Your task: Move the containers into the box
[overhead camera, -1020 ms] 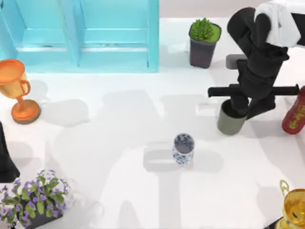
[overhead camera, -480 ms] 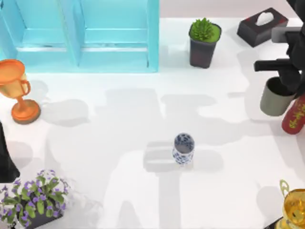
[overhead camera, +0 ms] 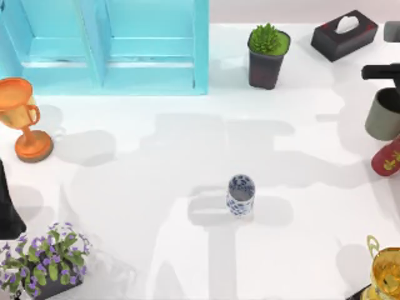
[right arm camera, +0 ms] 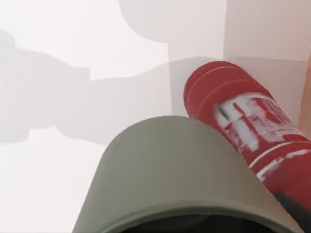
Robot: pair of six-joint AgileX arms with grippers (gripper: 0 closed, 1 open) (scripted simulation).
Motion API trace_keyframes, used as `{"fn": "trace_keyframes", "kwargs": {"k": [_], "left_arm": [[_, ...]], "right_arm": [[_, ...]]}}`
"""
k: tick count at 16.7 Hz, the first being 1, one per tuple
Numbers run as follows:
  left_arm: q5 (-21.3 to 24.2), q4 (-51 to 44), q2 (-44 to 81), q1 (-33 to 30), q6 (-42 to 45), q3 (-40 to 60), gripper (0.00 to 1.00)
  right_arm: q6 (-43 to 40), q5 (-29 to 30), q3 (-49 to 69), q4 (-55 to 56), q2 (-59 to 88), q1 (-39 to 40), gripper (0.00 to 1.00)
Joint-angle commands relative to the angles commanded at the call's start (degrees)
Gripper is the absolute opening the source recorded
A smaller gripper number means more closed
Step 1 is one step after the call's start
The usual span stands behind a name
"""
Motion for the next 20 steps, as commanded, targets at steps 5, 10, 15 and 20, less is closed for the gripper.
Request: {"fn": "trace_keyframes", "kwargs": {"k": [5,10,15,20], "left_arm": [[0.00,0.00,0.00,0.00,0.00,0.00,1.00],[0.00,0.00,0.00,0.00,0.00,0.00,1.00],[0.00,0.00,0.00,0.00,0.00,0.00,1.00],[0.00,0.00,0.00,0.00,0.00,0.00,1.00]], "right_arm": [[-6.02,-4.40,-5.91,-0.76,-5.25,-5.33,0.00],[-20.39,-8.59,-16.88,-0.61,-15.26,-22.32,0.00],[-36.66,-4.30,-24.28,-0.10,-24.86,-38.78,0.00],[-45.46,-0.08,-25.67,0.32,-29.46,-45.14,0.00]]}}
